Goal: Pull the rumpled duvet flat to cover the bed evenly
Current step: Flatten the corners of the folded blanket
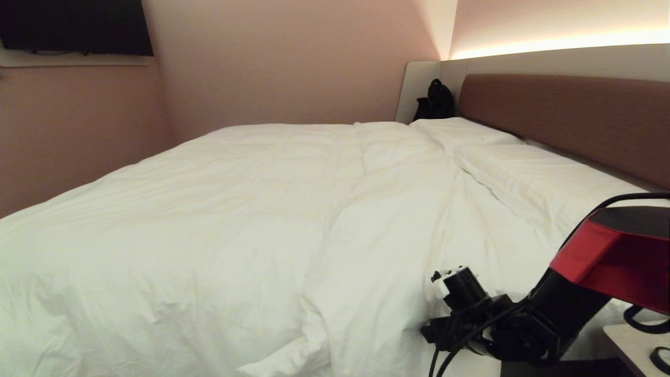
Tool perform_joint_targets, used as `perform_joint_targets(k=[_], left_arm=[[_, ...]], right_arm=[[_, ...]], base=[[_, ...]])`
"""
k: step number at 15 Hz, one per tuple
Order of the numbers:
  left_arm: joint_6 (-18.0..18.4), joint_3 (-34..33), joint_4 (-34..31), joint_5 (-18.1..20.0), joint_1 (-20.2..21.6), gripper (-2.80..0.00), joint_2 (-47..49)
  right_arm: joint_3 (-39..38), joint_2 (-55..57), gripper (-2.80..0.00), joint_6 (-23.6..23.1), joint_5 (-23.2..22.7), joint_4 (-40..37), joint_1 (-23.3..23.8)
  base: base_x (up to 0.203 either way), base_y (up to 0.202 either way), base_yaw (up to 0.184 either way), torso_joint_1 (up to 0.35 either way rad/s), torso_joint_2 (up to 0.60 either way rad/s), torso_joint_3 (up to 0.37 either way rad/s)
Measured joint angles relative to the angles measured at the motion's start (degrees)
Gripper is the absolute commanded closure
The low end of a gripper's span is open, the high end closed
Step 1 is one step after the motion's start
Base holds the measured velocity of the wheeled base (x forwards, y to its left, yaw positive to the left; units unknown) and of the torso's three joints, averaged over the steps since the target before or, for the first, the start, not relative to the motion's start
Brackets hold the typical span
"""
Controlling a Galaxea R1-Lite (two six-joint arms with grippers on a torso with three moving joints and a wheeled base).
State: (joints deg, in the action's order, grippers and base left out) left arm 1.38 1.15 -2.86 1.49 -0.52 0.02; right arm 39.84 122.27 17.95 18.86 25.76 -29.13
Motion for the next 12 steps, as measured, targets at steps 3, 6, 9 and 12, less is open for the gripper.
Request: perform_joint_targets(k=[3, 6, 9, 12], left_arm=[[0.05, 0.0, -0.02, -0.01, 0.0, 0.0, 0.0], [0.04, 0.0, -0.02, 0.0, 0.0, 0.0, 0.0], [0.02, 0.0, -0.01, 0.0, 0.0, 0.0, 0.0], [0.02, 0.0, 0.0, -0.01, 0.0, 0.0, 0.0]], right_arm=[[1.85, 2.19, -2.8, -2.01, 0.12, -0.24, 2.04], [3.36, 4.16, -2.8, -3.99, 0.02, -0.27, 3.53], [3.73, 5.54, -2.8, -5.83, 0.02, 0.02, 3.94], [3.9, 6.45, -2.8, -7.41, -0.01, 0.21, 4.08]], base=[[0.0, 0.0, 0.0, 0.0, 0.0, 0.0], [0.0, 0.0, 0.0, 0.0, 0.0, 0.0], [0.0, 0.0, 0.0, 0.0, 0.0, 0.0], [0.0, 0.0, 0.0, 0.0, 0.0, 0.0]])
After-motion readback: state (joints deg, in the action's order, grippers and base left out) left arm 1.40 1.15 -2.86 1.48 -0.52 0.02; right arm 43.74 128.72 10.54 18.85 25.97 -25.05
